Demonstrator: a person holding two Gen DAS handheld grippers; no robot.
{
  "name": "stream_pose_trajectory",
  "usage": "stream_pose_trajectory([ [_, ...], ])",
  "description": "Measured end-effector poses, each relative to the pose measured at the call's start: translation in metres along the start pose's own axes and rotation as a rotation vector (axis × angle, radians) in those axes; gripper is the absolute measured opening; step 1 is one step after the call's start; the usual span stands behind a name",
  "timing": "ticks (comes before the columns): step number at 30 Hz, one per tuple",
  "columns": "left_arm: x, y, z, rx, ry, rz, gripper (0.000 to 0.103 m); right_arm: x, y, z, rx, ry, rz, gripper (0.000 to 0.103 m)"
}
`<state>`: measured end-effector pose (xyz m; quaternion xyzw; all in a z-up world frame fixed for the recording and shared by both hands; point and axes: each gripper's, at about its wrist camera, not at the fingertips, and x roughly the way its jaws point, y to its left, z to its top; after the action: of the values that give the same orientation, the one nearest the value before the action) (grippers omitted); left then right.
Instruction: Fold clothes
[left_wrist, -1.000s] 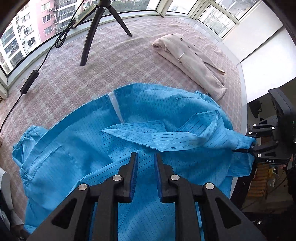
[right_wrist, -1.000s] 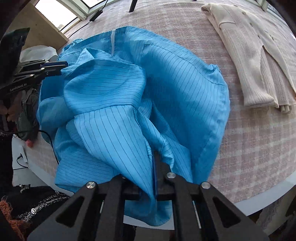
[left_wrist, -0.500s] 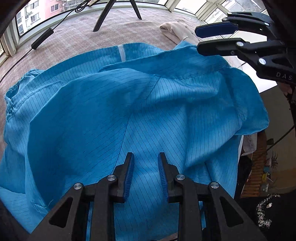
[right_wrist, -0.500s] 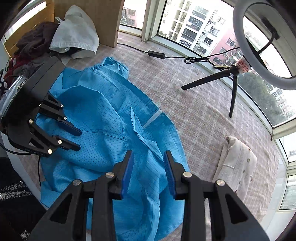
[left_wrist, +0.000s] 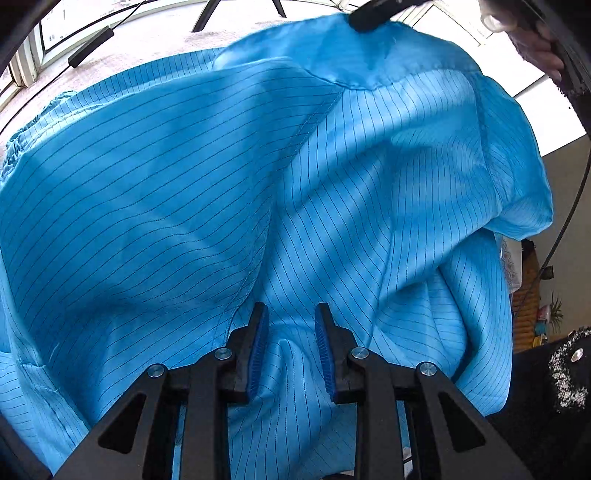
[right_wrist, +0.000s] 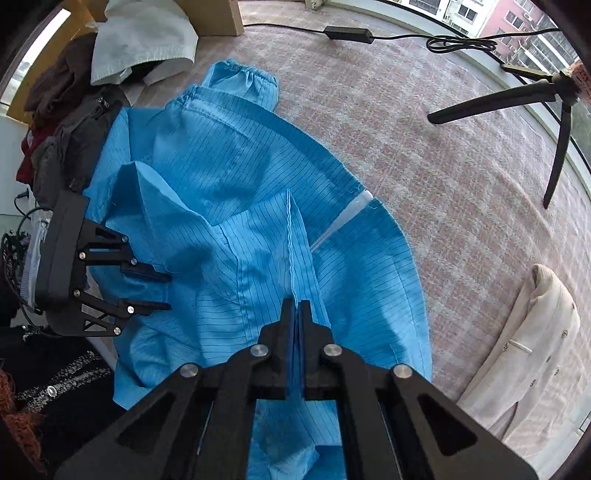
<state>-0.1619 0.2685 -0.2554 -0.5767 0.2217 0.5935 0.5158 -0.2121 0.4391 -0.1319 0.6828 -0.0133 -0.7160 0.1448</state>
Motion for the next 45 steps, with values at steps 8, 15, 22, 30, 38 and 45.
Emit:
stream_pose_trajectory([
  [8,-0.004,0.003,-0.012,-0.009,0.003,-0.019,0.025,-0.078,-0.015,-0.019,0.158,-0.307,0.158,0.002],
  [15,-0.006,0.002,-0.017,-0.014,0.004,-0.009,0.025,-0.038,-0.019,-0.018,0.019,-0.202,-0.03,0.045],
  [22,-0.005,0.001,-0.019,-0.024,0.006,-0.017,0.025,0.018,-0.033,-0.007,-0.088,-0.061,0.012,0.045],
  [30,-0.003,-0.001,-0.018,-0.049,0.019,-0.033,0.025,0.057,-0.029,0.001,-0.261,0.037,0.062,0.045],
  [38,-0.011,-0.013,-0.024,-0.065,0.018,0.038,0.025,0.01,-0.004,-0.027,-0.234,-0.109,0.125,0.002],
  [45,-0.017,-0.019,-0.042,-0.08,0.022,0.078,0.025,-0.011,-0.005,-0.015,-0.266,-0.093,0.106,0.016],
])
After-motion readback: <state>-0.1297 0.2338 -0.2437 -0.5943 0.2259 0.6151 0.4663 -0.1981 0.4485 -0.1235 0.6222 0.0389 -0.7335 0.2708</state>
